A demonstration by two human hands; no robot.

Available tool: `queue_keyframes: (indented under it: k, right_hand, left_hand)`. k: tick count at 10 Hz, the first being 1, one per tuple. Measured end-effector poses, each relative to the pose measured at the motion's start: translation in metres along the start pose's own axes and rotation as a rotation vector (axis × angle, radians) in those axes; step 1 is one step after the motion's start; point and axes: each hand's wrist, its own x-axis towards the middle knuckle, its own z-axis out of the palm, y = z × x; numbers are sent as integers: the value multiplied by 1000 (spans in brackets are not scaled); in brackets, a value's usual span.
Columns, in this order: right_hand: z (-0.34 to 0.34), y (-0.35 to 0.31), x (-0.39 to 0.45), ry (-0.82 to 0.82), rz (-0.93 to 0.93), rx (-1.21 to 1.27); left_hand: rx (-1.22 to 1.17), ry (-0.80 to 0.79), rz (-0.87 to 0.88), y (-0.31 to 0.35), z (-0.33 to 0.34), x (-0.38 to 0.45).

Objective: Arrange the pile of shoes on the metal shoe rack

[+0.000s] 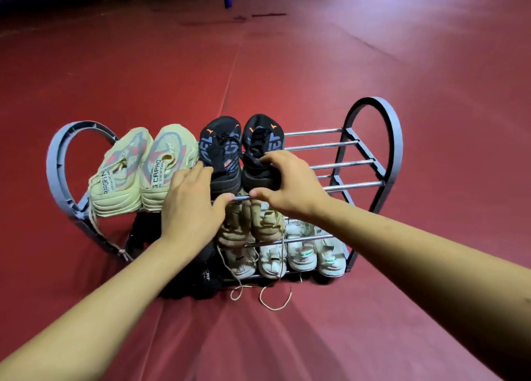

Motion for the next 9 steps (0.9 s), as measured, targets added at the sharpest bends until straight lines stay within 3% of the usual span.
queue_keyframes:
  k: [4,6,7,8,9]
  right_hand:
    - [-3,5,-4,-117,-20,28]
    - [0,-6,-4,-224,58,-12]
    - [-6,-22,-3,-200,131,-117]
    - [-14,-35,-9,-76,120,-127]
    - [-24,-33,-11,-34,97,-246]
  left_hand:
    - [171,-77,40,2,-8,-5]
    - [211,-231,63,5,-19,-6]
    - [147,-263,65,2,-27,-17]
    - [149,-158,185,-11,-34,-29]
    - [191,-161,264,-22,-38,-33]
